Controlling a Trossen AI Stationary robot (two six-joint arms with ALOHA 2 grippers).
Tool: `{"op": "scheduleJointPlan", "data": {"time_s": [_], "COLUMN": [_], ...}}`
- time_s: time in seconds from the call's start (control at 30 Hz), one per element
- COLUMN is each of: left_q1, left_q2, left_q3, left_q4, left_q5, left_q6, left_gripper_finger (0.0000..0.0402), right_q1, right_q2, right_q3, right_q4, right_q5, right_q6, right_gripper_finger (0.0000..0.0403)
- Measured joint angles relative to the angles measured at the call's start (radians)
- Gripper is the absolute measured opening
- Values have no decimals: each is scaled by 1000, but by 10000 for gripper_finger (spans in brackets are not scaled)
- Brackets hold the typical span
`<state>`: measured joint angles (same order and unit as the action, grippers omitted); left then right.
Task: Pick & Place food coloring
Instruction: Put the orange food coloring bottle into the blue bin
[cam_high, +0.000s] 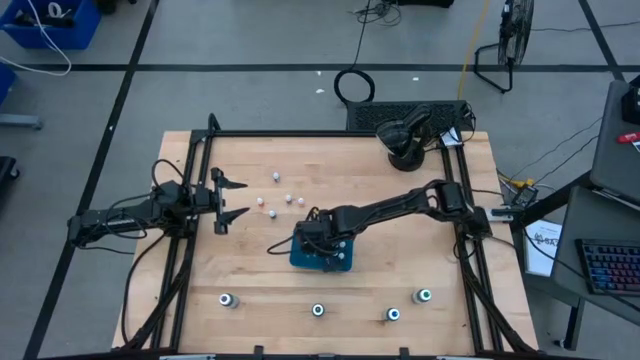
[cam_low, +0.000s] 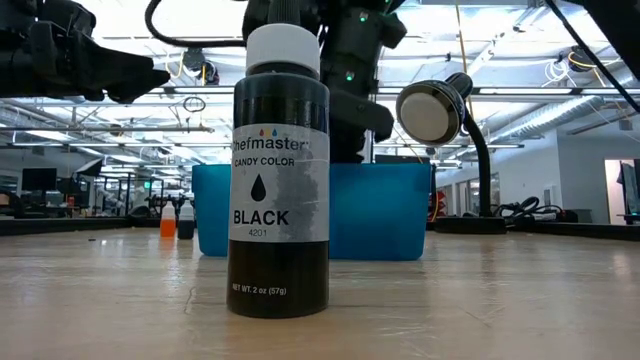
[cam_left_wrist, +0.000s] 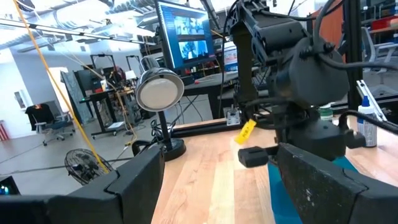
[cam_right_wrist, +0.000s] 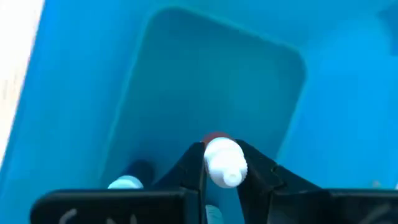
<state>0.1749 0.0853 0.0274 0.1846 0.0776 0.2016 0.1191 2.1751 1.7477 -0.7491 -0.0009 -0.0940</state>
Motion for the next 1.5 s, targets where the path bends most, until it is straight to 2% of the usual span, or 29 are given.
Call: {"op": "scheduleJointPlan", "data": {"time_s": [0.43,0.7,1.1,1.33,1.5], "left_q1": [0,0,0,0,0], "left_q2": [0,0,0,0,0], "left_q3": [0,0,0,0,0], "left_q4": [0,0,0,1,0], "left_q5": [0,0,0,0,0], "left_q6": [0,0,0,0,0], "left_gripper_finger": [306,306,306,306,306], "right_q1": [-9,-9,-11,-13,-13], "right_q2": [4,4,-11,-119,-243], "right_q3": [-11,-42,-47,-47,-47], "right_q4": [18,44,49,19,-25], "right_q5": [-6,-37,-25,20,30], "right_q6": [5,30,30,61,82], "right_gripper_finger": [48,98,101,104,104]}}
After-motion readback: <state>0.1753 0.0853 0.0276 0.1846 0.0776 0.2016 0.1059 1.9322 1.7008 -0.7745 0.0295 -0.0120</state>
